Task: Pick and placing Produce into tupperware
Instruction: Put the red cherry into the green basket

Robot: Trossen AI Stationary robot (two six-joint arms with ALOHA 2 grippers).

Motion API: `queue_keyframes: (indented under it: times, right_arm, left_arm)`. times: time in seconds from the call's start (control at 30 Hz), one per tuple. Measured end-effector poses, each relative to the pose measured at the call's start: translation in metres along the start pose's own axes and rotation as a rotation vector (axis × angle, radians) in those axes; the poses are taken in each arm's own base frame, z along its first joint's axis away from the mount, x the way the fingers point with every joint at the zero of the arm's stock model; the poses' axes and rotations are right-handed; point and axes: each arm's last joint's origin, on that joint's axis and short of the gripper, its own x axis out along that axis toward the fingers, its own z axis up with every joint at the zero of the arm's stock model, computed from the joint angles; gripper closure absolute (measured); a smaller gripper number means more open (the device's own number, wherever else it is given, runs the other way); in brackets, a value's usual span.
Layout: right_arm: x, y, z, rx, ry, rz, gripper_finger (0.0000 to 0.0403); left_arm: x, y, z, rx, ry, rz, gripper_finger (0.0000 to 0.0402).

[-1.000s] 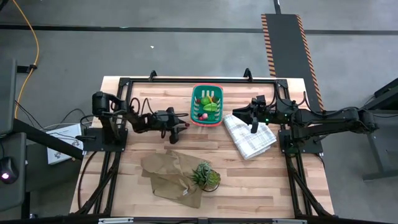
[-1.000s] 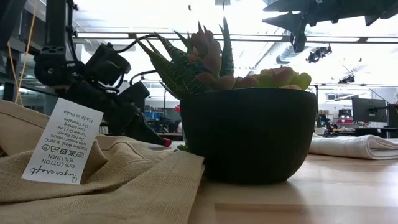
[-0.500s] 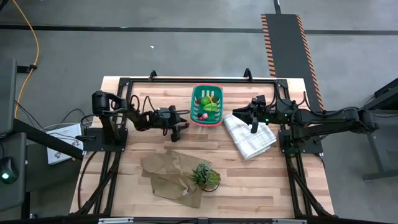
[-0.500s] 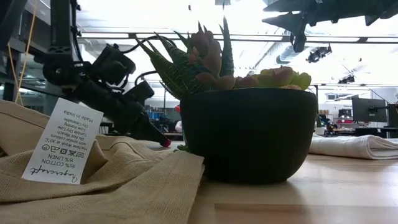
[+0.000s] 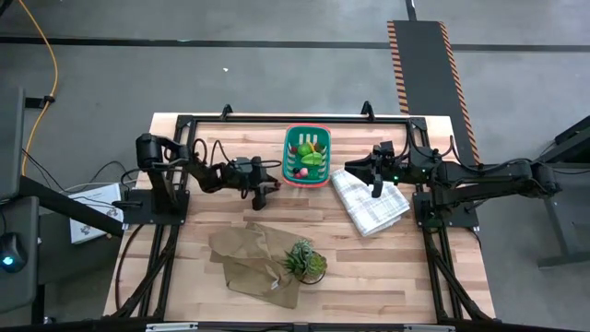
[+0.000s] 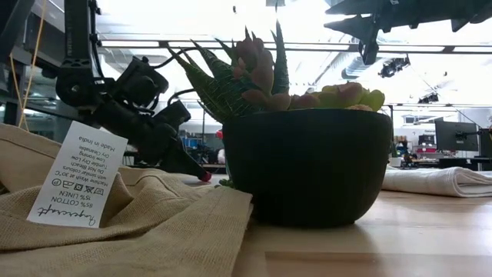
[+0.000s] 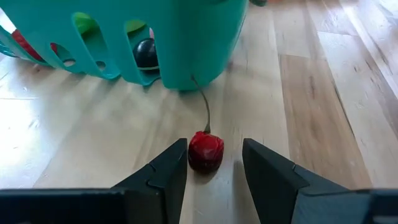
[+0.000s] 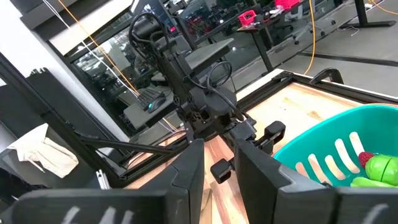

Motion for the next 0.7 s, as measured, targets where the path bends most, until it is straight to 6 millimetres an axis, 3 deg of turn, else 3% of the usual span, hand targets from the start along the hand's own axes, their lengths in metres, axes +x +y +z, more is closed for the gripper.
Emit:
queue_keyframes:
  times: [0.7]
  right_arm:
    - [0.0, 0.0, 0.0, 0.0, 0.0, -0.001, 0.0324]
  left_arm:
    - [0.0, -0.0001, -0.0022, -0.003, 0.023, 0.0, 0.026]
